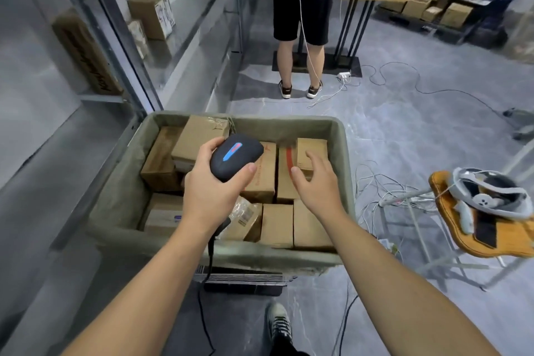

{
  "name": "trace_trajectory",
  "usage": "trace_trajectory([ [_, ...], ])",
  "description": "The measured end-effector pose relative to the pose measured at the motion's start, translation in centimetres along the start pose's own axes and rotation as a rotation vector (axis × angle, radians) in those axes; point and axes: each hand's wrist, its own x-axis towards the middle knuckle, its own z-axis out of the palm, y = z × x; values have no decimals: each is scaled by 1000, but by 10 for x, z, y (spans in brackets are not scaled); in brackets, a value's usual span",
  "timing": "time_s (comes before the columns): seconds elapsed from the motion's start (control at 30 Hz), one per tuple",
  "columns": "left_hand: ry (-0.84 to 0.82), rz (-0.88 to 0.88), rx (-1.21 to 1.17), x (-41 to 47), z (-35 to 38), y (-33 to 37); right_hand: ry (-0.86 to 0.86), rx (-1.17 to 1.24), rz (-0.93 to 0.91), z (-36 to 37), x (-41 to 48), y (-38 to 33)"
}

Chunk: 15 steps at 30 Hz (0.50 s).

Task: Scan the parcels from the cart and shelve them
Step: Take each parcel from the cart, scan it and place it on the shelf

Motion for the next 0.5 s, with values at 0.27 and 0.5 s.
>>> trace_trajectory([
  [0.27, 2, -141, 47, 43, 44, -38, -58, -232, 135, 36, 77, 48],
  [0.5, 5, -215, 56, 73, 56, -59, -92, -386, 324, 58, 115, 70],
])
